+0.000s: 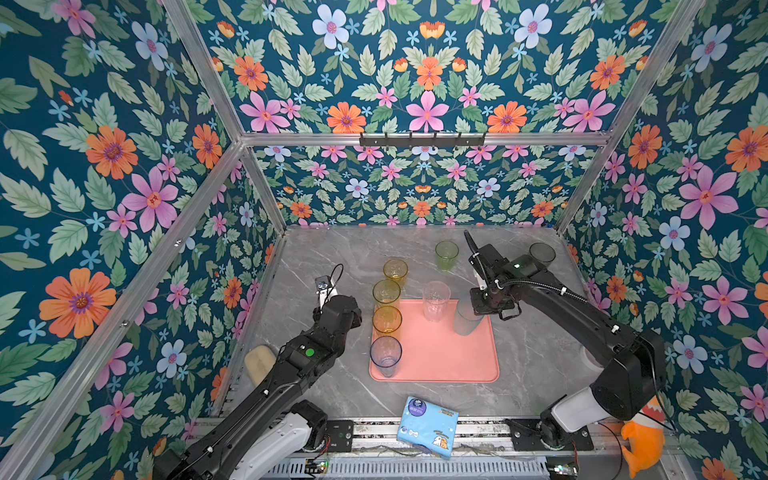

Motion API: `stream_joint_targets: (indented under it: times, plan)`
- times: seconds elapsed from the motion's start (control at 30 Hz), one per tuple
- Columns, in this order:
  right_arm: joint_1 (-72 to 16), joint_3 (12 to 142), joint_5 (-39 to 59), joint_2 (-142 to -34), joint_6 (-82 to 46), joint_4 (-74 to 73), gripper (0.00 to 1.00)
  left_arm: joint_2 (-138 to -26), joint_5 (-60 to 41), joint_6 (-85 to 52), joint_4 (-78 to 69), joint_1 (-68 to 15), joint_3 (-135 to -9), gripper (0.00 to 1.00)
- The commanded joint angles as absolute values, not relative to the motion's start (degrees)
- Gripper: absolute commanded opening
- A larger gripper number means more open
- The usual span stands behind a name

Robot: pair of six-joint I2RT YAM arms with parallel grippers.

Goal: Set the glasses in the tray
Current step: 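Carry the teal cup over the tray and lower it beside the clear cup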

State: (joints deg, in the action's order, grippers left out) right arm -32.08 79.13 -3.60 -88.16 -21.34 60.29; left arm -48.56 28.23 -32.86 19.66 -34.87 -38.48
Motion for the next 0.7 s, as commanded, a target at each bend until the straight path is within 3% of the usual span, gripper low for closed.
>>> stream_joint_targets:
  times: [0.0, 0.67]
  plan:
    - [-34.2, 78.4, -4.1, -88.3, -20.9, 59.0, 0.0, -48.2, 27.9, -33.1, 18.7, -34.8, -38.4, 0.64]
    - [-41.2, 75.6, -3.9, -91.3, -21.9, 53.5, 0.0, -48.2, 27.0, -33.7, 18.5, -34.8, -37.8, 0.64]
